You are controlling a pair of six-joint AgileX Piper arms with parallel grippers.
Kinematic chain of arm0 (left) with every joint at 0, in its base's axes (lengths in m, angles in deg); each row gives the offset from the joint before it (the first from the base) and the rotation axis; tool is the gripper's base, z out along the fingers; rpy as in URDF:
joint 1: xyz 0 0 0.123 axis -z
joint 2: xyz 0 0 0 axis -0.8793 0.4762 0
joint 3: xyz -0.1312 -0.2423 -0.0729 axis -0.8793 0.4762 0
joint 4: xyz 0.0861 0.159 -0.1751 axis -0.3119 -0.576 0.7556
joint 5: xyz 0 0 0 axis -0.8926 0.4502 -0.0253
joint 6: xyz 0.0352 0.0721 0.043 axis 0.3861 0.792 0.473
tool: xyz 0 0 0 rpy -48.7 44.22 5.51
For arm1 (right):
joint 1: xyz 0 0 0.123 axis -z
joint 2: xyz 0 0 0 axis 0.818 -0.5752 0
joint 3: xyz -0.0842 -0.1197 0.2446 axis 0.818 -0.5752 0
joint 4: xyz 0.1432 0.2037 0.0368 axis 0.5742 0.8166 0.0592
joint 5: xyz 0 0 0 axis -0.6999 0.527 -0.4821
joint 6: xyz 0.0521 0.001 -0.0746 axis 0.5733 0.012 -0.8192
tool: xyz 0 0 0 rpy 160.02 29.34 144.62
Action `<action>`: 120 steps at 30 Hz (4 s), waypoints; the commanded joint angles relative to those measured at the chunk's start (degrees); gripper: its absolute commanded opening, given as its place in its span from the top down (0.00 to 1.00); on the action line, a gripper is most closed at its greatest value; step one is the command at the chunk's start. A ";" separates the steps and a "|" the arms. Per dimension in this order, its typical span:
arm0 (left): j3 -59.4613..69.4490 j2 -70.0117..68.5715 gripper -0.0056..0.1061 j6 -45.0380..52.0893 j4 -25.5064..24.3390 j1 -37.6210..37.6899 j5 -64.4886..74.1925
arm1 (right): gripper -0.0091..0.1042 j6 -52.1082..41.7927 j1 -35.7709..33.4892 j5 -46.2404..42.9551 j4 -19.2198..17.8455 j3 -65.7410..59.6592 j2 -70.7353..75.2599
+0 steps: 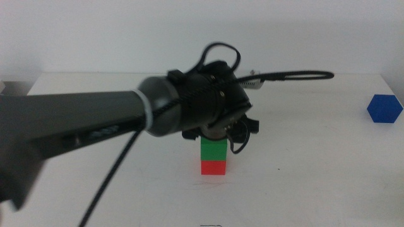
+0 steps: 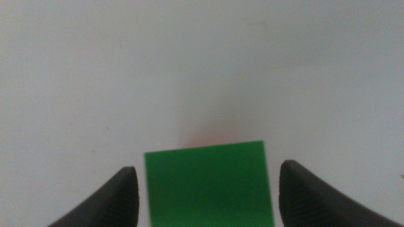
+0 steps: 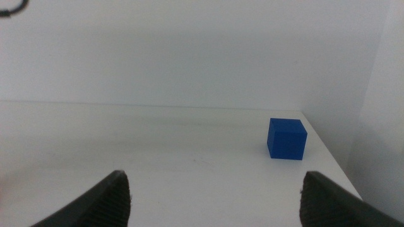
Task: Stack red cubes first, then green, then blue cubes in a specific spot.
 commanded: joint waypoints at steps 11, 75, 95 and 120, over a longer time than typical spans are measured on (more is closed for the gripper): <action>-1.34 -28.38 0.17 26.03 6.30 0.11 1.22 | 0.09 -0.46 -0.10 -4.50 -0.51 1.31 0.93; -2.15 -51.82 0.14 60.72 35.33 0.10 10.68 | 0.09 -0.46 -0.10 -4.50 -0.51 1.31 0.93; -2.20 -36.85 0.14 61.65 43.49 0.10 1.55 | 0.09 -0.46 -0.10 -4.50 -0.51 1.31 0.93; 1.97 -60.50 0.14 78.16 50.95 -20.13 7.35 | 0.09 -0.46 -0.10 -4.50 -0.51 1.31 0.93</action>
